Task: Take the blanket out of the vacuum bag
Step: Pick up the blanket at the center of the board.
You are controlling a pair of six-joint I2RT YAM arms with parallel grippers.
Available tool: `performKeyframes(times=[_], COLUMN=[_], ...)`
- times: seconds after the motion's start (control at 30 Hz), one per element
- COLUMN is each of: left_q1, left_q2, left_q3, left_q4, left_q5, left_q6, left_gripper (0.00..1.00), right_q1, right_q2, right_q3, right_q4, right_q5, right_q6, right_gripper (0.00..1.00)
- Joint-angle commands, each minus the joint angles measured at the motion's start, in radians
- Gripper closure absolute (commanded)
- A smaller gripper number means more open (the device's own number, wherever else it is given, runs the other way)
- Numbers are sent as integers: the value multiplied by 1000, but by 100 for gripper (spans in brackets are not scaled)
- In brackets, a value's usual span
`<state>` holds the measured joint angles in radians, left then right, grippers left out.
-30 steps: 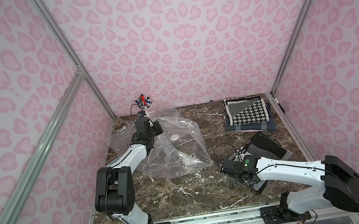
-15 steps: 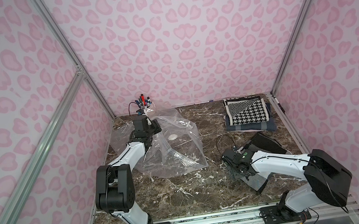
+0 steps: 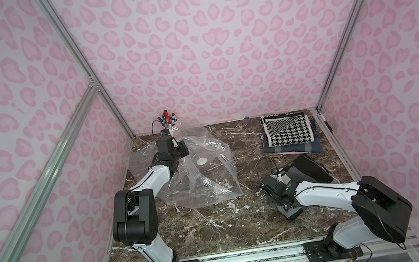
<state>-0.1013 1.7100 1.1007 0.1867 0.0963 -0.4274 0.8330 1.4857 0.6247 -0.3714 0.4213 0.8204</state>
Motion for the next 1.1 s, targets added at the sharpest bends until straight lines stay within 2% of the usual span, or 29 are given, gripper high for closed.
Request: performKeyframes(times=[0.0, 0.07, 0.1, 0.17, 0.2, 0.4, 0.77, 1.07], left_q1=[0, 0, 0, 0, 0, 0, 0, 1], left_q2=[-15, -22, -25, -31, -33, -40, -36, -39], left_q3=[-5, -8, -10, -11, -11, -8, -8, -12], left_q4=[14, 9, 6, 2, 2, -3, 0, 5], left_q5=[3, -6, -8, -11, -12, -9, 0, 6], left_q6=[12, 16, 18, 19, 19, 19, 11, 9], left_gripper=[96, 96, 96, 96, 96, 96, 96, 96], right_q1=[-9, -16, -20, -30, -33, -49, -155, -265], right_q2=[49, 45, 41, 32, 27, -8, -205, -296], right_q3=[-63, -71, -76, -90, -96, -104, -107, -72], right_q4=[-88, -71, -61, -33, -24, 15, 138, 121], right_q5=[-337, -349, -361, -389, -398, -467, -803, -909], right_q6=[9, -1, -5, -9, -9, -20, -20, -39], right_gripper=[45, 52, 61, 90, 100, 100, 100, 100])
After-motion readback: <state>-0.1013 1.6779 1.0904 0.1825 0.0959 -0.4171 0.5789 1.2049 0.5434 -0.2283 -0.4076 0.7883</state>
